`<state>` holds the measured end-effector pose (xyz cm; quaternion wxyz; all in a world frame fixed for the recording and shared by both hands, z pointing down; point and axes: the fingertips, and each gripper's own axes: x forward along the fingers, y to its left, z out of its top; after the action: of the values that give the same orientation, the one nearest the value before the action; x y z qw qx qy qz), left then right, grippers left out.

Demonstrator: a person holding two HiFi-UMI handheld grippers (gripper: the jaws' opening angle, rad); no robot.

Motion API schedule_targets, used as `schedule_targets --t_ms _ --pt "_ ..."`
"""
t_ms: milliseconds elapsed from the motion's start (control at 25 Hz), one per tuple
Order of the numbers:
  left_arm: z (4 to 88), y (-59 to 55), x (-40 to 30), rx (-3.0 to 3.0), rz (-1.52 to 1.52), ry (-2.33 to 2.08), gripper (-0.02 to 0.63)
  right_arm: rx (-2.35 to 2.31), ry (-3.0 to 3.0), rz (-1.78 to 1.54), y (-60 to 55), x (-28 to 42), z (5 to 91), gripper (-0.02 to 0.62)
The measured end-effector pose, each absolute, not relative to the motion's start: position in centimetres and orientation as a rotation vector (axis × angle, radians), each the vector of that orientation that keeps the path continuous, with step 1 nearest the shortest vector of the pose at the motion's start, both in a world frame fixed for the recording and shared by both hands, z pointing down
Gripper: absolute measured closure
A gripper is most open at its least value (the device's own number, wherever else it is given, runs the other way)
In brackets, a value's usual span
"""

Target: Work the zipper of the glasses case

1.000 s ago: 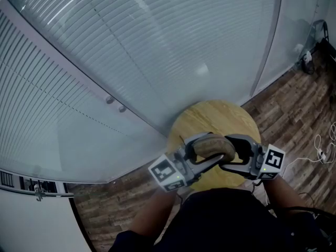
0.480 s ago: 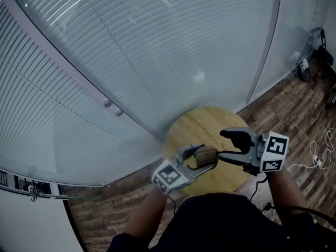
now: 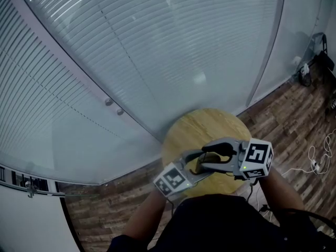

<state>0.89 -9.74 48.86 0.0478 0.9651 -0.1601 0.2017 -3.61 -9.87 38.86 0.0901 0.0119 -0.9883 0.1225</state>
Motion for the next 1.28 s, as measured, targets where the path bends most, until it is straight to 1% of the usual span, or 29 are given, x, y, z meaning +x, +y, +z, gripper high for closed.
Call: schedule_targets --t_ms 120,160,280,400,440,520,760,1000,1080,1200,1240,1280 --pt "48.8 -9.7 0.6 2.944 0.628 -0.494 0.307 0.049 -2.943 0.369 -10.1 -3.1 38.8 0.409" --pt "48.9 -9.7 0.5 2.948 0.641 -0.495 0.305 0.056 -2.945 0.370 -10.2 -3.0 38.8 0.420" --pt "49.1 -9.8 0.4 2.948 0.645 -0.497 0.305 0.062 -2.950 0.368 -10.3 -3.0 38.6 0.496" --pt "49.0 -9.6 0.3 2.941 0.630 -0.494 0.306 0.036 -2.965 0.361 -9.9 -2.9 38.3 0.530" --pt "49.0 -9.6 0.3 2.938 0.627 -0.492 0.307 0.028 -2.973 0.362 -9.8 -2.8 38.1 0.559" --pt "48.9 -9.6 0.2 2.933 0.605 -0.485 0.307 0.016 -2.989 0.358 -9.6 -2.7 37.8 0.581" --pt "47.2 -8.9 0.4 2.911 0.413 -0.372 0.310 -0.020 -3.092 0.404 -9.8 -2.4 35.7 0.586" --pt "45.8 -8.8 0.0 2.853 0.261 -0.302 0.313 -0.102 -3.317 0.627 -10.9 0.3 31.2 0.588" --pt "46.1 -8.8 -0.3 2.858 0.293 -0.317 0.313 -0.039 -3.282 0.506 -11.3 0.7 31.3 0.588" --pt "46.9 -9.0 -0.3 2.895 0.422 -0.349 0.311 0.027 -2.968 0.105 -10.1 -0.7 35.2 0.586" --pt "47.2 -9.3 -0.4 2.908 0.463 -0.369 0.311 0.017 -2.864 0.007 -9.3 -1.2 36.5 0.574" --pt "47.4 -9.7 -0.4 2.914 0.491 -0.393 0.310 0.000 -2.807 -0.051 -8.5 -1.6 37.2 0.475"
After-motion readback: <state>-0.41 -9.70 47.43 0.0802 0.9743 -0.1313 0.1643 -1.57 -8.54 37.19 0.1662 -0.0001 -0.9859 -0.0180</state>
